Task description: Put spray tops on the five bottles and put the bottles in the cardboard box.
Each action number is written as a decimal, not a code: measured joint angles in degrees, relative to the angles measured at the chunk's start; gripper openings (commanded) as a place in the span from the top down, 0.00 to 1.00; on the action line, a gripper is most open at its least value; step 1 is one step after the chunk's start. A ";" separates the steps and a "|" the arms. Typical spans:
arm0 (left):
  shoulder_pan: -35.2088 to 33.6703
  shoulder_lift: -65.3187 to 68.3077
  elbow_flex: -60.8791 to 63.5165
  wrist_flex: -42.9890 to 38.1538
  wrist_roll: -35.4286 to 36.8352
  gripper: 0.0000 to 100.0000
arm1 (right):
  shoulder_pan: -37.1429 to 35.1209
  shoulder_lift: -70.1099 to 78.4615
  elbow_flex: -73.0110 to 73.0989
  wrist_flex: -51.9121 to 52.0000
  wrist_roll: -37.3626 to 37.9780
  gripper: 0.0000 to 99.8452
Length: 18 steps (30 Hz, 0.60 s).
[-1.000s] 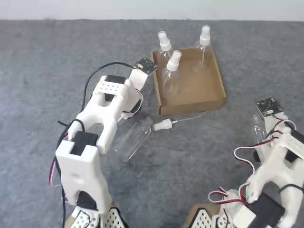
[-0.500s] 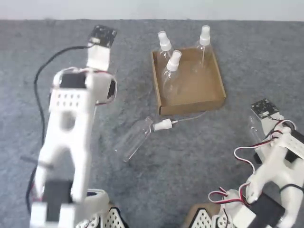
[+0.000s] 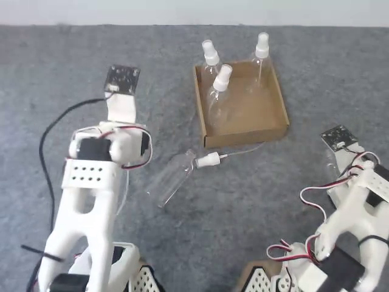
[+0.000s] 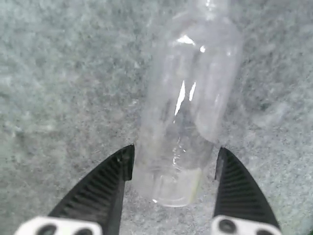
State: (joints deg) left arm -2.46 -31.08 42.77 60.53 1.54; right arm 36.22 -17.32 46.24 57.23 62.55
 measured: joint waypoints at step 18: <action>3.87 -0.09 10.73 -11.78 3.43 0.99 | -2.46 0.00 -2.55 11.25 -3.96 0.67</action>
State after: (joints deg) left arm 1.41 -31.16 53.49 48.75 4.97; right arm 33.76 -17.32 43.69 68.48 58.59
